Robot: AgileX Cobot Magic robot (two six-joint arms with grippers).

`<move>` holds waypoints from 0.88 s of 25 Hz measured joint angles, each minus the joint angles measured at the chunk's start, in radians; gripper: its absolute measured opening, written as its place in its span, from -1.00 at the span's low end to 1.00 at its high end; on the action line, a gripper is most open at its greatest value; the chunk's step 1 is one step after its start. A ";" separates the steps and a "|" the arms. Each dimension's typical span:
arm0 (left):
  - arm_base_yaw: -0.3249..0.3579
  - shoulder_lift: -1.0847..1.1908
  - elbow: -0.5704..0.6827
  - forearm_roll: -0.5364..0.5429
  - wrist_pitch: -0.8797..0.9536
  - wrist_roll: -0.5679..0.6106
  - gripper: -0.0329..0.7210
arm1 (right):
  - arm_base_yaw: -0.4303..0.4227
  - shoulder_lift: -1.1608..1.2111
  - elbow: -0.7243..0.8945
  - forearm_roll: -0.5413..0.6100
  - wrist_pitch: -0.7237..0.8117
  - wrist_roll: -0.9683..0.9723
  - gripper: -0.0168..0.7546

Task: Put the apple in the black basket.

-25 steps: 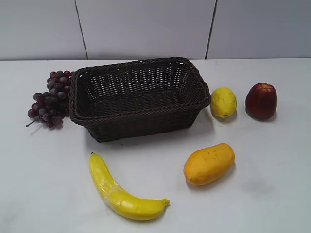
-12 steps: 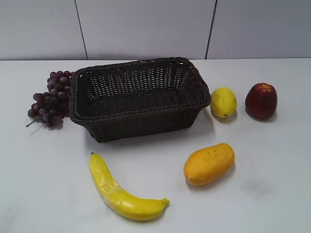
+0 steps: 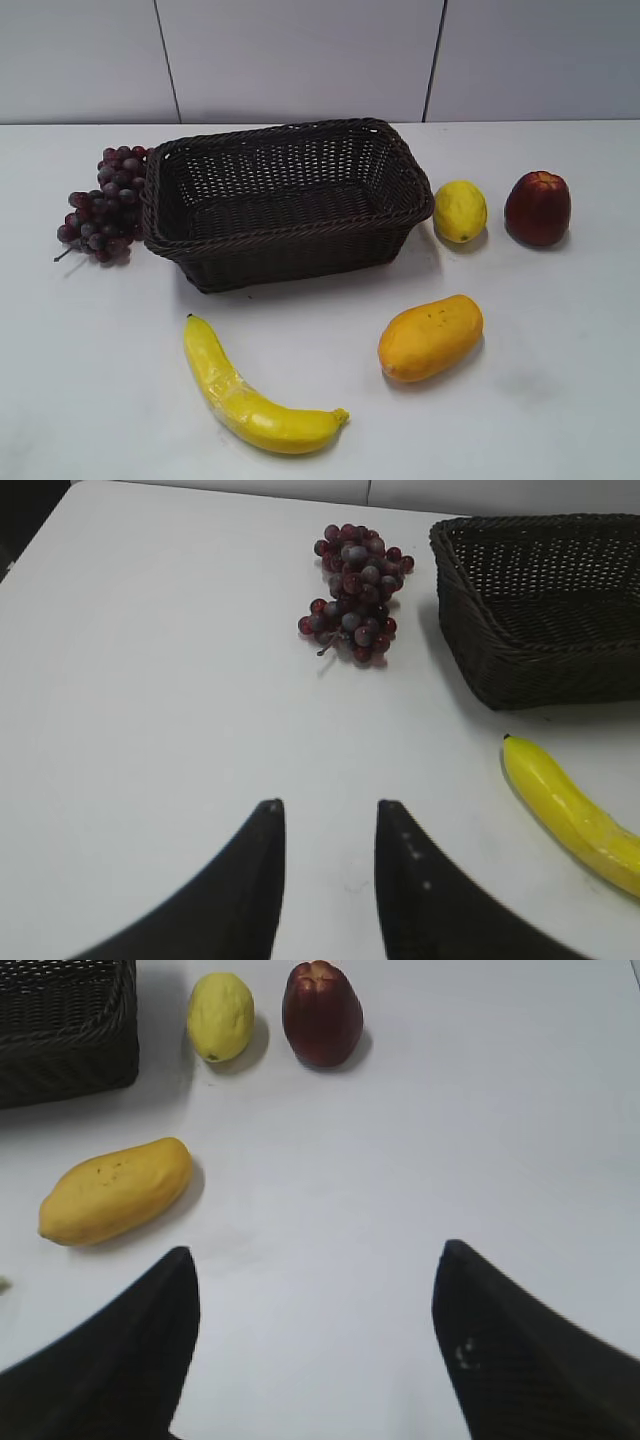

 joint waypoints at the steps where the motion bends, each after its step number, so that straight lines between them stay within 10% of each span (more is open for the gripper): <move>1: 0.000 0.000 0.000 0.000 0.000 0.000 -0.29 | 0.001 0.030 -0.017 -0.001 0.000 0.000 0.47; 22: 0.000 0.000 0.000 0.000 0.000 0.000 -0.29 | 0.002 0.674 -0.324 0.005 -0.012 -0.015 0.36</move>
